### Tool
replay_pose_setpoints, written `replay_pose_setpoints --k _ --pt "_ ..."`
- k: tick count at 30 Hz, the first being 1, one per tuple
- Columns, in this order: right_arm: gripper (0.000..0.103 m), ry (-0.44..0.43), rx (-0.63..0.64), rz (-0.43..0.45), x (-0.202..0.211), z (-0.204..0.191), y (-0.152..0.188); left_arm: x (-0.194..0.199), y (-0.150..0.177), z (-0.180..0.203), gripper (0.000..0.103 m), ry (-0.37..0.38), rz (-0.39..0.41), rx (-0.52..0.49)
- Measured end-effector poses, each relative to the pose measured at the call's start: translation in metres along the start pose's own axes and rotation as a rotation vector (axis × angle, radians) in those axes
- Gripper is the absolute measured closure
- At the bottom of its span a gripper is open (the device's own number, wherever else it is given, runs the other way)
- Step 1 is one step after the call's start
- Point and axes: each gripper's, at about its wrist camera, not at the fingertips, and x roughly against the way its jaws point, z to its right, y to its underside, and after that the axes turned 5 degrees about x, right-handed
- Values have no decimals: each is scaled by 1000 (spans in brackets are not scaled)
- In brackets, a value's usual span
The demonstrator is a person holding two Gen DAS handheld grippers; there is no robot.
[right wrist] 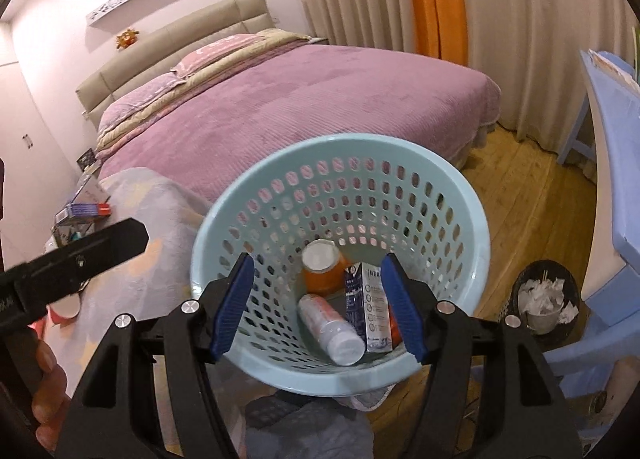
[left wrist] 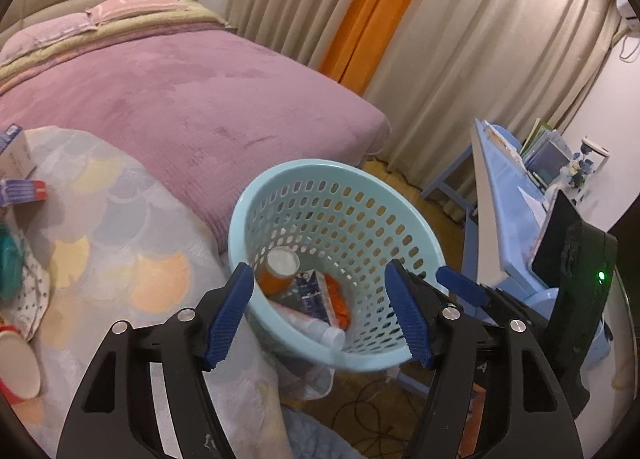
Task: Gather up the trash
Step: 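Grasp the pink packet with the left tool while the right tool grasps the red-and-white paper bowl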
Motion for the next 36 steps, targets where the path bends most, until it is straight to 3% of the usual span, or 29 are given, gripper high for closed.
replay_pose_setpoints --k 12,23,28,31,34,36 --pt "41 -106 119 51 22 -66 -4 83 16 -43 36 -90 139 57" --pt "41 -256 269 23 15 -167 7 179 53 -142 36 -375 257 234" --pt "41 -328 317 12 10 -213 16 218 79 -194 31 -502 295 333" --pt "41 -363 329 -13 4 -236 23 232 95 -228 31 -542 286 392" --pt "41 -388 345 -54 -5 -261 29 233 104 -252 26 -533 239 413" --pt "35 -398 350 -76 -10 -275 32 225 105 -261 25 -546 203 407"
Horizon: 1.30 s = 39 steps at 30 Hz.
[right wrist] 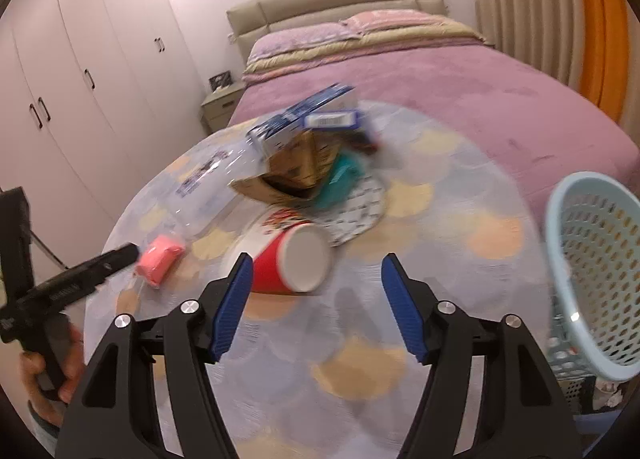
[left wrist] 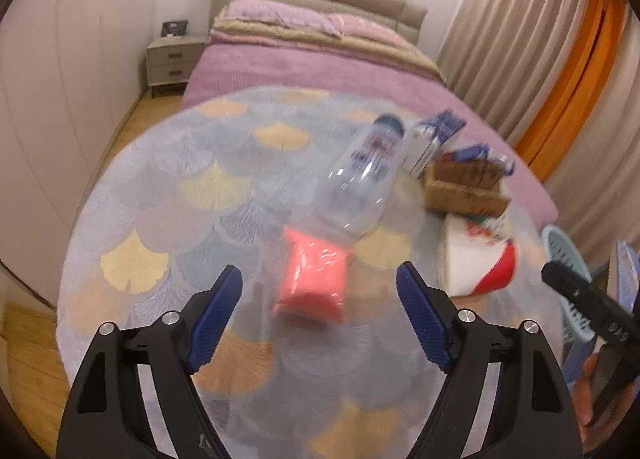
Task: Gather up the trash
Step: 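Grasp the pink packet with the left tool while the right tool grasps the red-and-white paper bowl, then carry the packet and bowl to the blue basket and open both tools to drop them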
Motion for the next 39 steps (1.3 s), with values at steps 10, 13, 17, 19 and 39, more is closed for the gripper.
replay_pose_setpoints --k 10,13,17,19,39 --pt "22 32 -25 -88 -44 -34 -8 -28 10 7 47 -95 -32 -95" --pt "22 38 -51 -113 -58 -39 -10 -24 13 5 61 -129 0 -101" --pt "22 78 -74 -142 -76 -45 -10 -17 12 -9 65 -50 14 -26" --pt "21 110 -89 -147 -84 -47 -10 -17 12 -11 65 -36 16 -15" --pt "30 183 -27 -78 -48 -36 9 -10 16 10 66 5 33 -57"
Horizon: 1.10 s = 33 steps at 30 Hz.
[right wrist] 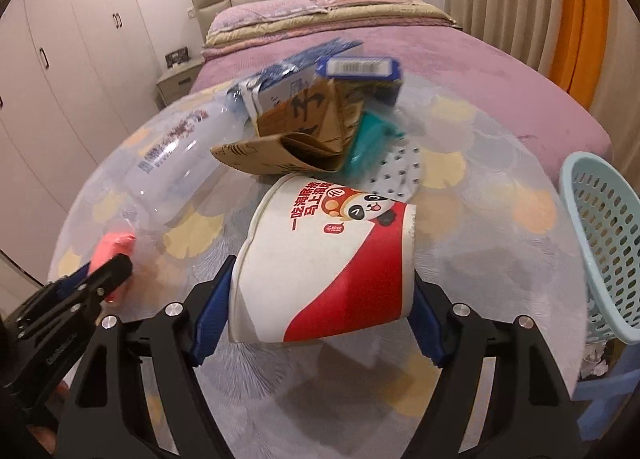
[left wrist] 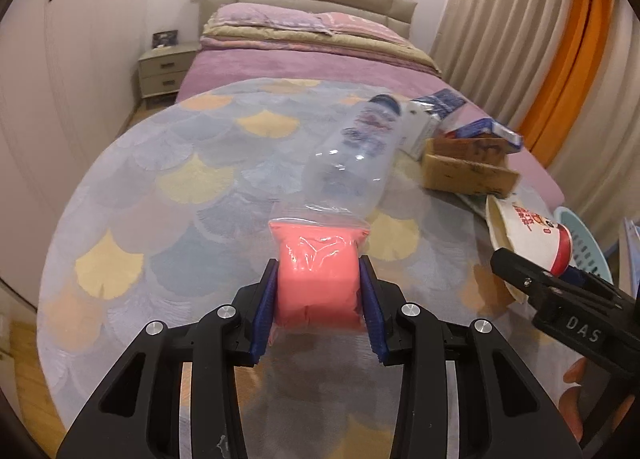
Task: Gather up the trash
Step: 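Carry the packet and bowl to the blue basket and open both tools to drop them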
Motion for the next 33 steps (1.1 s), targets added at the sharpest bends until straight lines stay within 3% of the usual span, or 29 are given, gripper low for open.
replay_pose_setpoints --k 7,16,28,33 --pt "30 -13 -30 51 35 24 -7 27 -6 30 66 114 38 -27" --pt "30 0 -95 88 64 65 -4 46 -14 83 66 185 96 -105" --pt "30 143 -180 208 116 134 -4 51 -18 168 66 281 117 -221" --pt "30 191 -248 215 124 173 1 41 -22 211 66 335 93 -253"
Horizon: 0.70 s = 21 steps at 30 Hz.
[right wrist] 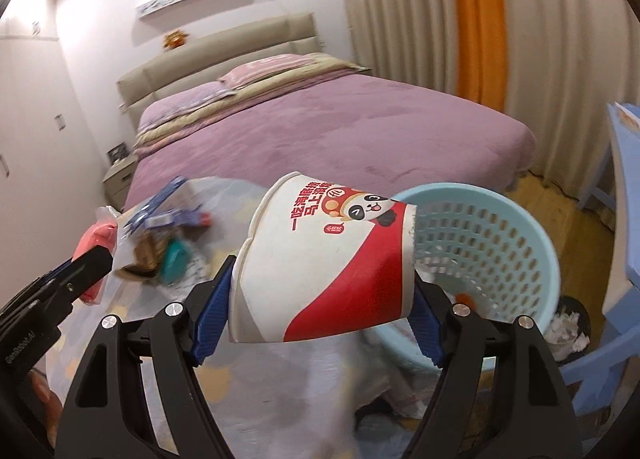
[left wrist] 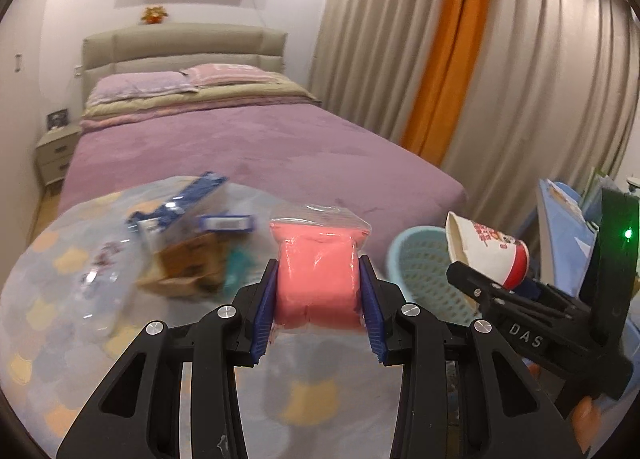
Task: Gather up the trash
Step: 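Carry the packet and bowl to the blue basket and open both tools to drop them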
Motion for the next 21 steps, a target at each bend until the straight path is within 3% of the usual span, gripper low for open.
replay_pose_setpoints --k 12,17,21 --pt "30 118 -153 -32 -23 98 2 -84 3 90 66 148 -132 -92" --pt "30 136 -194 -48 -44 125 6 -118 12 107 66 158 -193 -101" --pt "29 135 -224 -100 -62 146 9 -151 17 107 66 182 -289 -48"
